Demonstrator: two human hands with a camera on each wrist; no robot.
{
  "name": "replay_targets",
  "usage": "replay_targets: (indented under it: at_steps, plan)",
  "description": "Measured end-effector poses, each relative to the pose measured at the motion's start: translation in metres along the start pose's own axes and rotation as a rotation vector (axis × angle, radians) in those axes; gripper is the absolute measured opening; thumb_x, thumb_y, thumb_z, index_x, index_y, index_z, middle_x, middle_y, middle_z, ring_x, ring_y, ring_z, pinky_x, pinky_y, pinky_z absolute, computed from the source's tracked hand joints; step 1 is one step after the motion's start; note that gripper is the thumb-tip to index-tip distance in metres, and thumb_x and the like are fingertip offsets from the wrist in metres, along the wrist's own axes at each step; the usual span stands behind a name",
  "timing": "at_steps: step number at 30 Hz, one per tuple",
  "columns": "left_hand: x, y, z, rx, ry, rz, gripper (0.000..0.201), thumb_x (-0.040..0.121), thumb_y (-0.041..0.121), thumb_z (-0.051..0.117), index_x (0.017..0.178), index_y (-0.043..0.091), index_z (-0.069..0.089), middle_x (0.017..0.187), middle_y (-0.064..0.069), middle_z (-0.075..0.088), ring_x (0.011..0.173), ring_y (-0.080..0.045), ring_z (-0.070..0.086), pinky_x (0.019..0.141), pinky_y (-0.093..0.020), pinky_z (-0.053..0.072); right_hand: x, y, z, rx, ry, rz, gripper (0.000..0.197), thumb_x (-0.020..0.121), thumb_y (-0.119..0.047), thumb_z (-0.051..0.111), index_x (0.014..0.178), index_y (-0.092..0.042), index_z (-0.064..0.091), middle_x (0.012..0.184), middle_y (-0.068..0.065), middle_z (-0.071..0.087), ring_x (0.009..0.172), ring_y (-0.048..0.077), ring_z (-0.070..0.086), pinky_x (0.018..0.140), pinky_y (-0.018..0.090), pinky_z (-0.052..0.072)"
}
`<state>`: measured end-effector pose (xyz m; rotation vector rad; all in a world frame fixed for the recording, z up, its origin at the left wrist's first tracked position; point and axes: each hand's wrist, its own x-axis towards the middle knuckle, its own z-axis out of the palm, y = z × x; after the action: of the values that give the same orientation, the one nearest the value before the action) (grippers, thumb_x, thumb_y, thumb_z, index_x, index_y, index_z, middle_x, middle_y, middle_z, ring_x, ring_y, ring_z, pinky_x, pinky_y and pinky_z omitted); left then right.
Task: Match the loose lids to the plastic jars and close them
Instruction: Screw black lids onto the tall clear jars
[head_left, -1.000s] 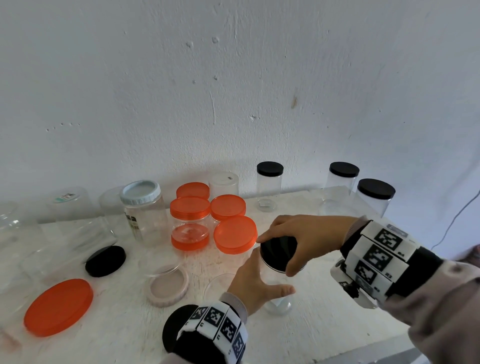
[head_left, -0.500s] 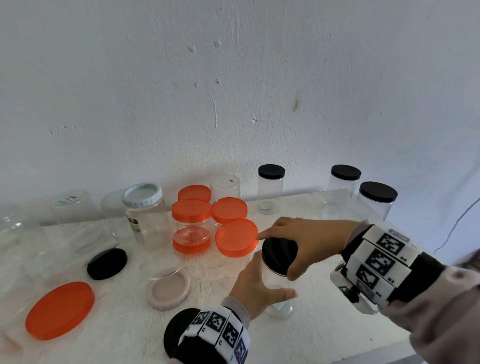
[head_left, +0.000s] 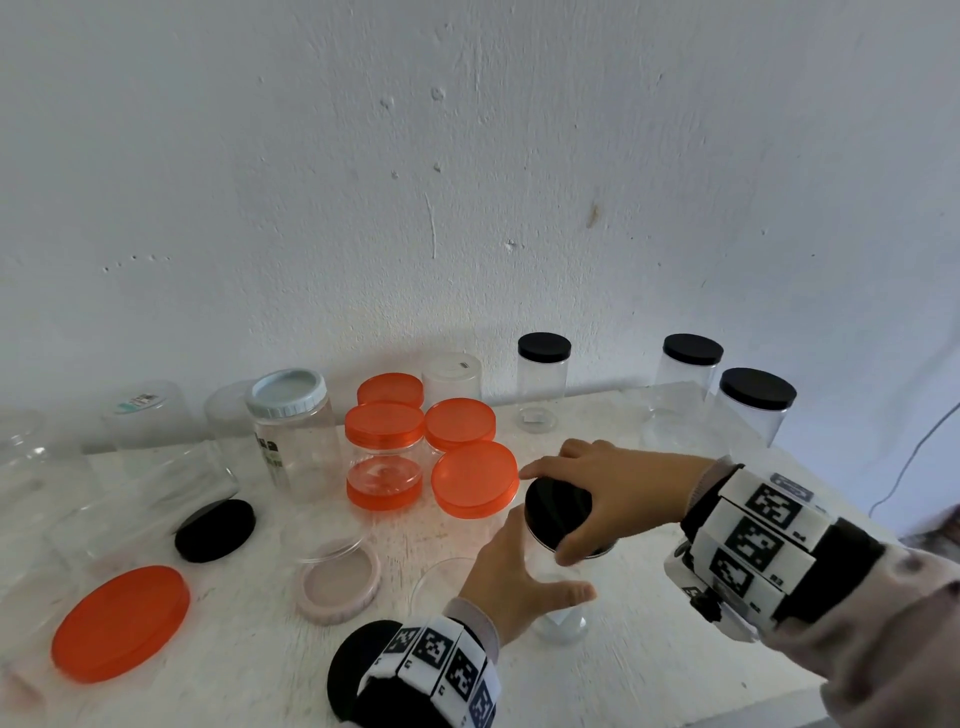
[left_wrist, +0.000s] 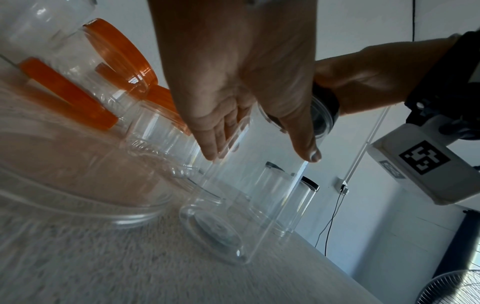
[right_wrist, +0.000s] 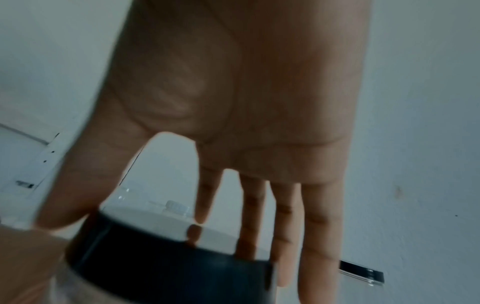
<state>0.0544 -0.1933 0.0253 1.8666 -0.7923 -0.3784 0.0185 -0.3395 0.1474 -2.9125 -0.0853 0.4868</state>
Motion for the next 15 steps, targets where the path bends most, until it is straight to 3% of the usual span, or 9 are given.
replay_targets:
  at_steps: [2,4,7,11,15]
  plan:
    - [0.0,0.0,0.0,0.001,-0.003,-0.004,0.078,0.064,0.047,0.083,0.116,0.053,0.025,0.123,0.024,0.049,0.114,0.003,0.046,0.089,-0.01,0.034,-0.002,0.0,-0.004,0.011,-0.057,-0.05,0.079,0.075,-0.043,0.073,0.14,-0.05,0.028,0.129,-0.013,0.035,0.119,0.013,0.033,0.101,0.035,0.04]
    - [0.0,0.0,0.001,0.001,-0.006,-0.001,0.078,0.063,0.048,0.082,0.115,0.055,0.024,0.121,0.027,0.048,0.112,0.006,0.045,0.087,-0.007,0.033,-0.002,0.001,-0.006,0.025,-0.052,-0.071,0.075,0.076,-0.041,0.074,0.138,-0.05,0.034,0.129,-0.015,0.036,0.12,0.012,0.034,0.102,0.033,0.039]
    - [0.0,-0.001,0.001,0.008,0.001,0.001,0.078,0.063,0.049,0.082,0.115,0.056,0.025,0.124,0.023,0.05,0.114,0.003,0.047,0.088,-0.008,0.034,-0.001,0.002,-0.005,0.024,-0.01,-0.047,0.073,0.074,-0.053,0.072,0.137,-0.05,0.037,0.121,-0.015,0.04,0.114,0.01,0.038,0.096,0.029,0.041]
    - [-0.001,-0.001,0.001,0.01,-0.002,0.01,0.073,0.064,0.049,0.082,0.111,0.059,0.028,0.124,0.023,0.052,0.113,0.004,0.048,0.087,-0.01,0.037,0.002,0.0,0.003,-0.028,0.094,0.022,0.073,0.07,-0.073,0.063,0.132,-0.047,0.036,0.109,-0.012,0.039,0.101,0.011,0.041,0.078,0.023,0.038]
    - [-0.001,0.0,0.0,0.001,-0.004,0.008,0.072,0.064,0.047,0.082,0.111,0.059,0.028,0.124,0.024,0.051,0.113,0.005,0.048,0.086,-0.009,0.036,0.001,-0.001,0.004,-0.022,0.091,0.022,0.074,0.071,-0.073,0.061,0.134,-0.044,0.034,0.113,-0.012,0.037,0.104,0.01,0.037,0.083,0.025,0.04]
